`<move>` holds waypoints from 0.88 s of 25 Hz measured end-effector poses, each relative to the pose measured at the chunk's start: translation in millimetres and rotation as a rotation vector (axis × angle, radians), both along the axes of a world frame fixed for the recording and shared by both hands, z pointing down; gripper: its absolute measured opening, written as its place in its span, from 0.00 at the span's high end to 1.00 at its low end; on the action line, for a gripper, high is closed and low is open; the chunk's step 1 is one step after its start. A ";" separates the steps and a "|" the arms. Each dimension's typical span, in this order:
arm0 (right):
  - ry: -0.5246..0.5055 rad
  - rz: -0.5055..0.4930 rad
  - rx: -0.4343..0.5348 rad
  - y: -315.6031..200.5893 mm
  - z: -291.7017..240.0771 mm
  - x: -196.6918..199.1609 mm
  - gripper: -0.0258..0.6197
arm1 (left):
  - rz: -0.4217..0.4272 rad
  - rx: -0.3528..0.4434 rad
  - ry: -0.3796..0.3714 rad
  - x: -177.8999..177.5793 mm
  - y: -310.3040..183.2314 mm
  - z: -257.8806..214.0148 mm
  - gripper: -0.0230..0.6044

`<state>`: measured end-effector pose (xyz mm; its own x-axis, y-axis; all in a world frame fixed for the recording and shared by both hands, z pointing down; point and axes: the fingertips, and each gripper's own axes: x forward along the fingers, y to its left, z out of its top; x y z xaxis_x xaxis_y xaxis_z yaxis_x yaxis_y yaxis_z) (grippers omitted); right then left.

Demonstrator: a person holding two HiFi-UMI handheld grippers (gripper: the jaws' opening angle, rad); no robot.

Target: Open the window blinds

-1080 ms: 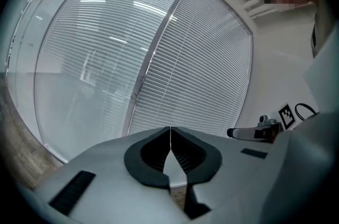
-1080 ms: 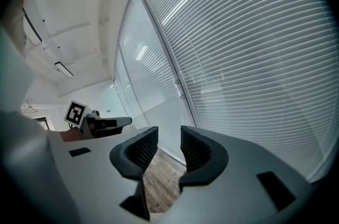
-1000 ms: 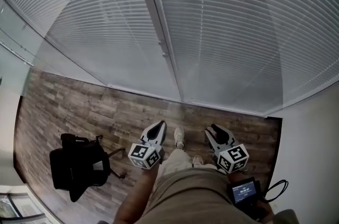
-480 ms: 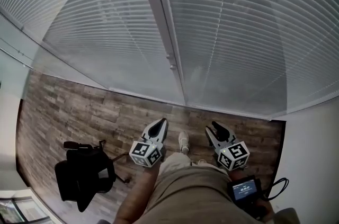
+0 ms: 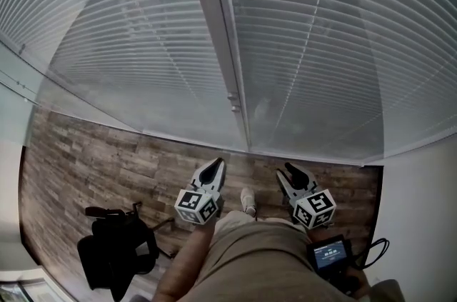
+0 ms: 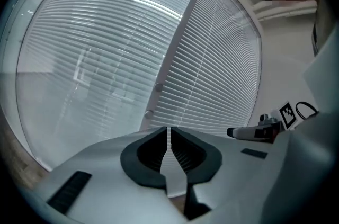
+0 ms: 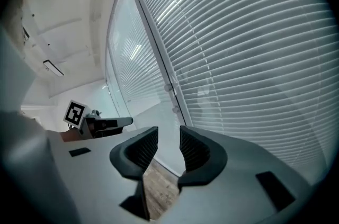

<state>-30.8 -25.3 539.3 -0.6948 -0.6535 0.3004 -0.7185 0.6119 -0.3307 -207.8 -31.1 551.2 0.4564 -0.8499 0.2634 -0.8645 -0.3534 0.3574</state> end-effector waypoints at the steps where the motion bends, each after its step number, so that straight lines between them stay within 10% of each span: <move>1: 0.001 0.007 0.001 -4.9 0.3 -1.6 0.77 | 0.006 0.002 -0.001 -1.7 -5.5 0.2 0.94; 22: 0.015 0.112 0.010 -68.3 39.5 -25.4 0.77 | 0.038 0.007 -0.043 -21.1 -106.9 40.6 0.77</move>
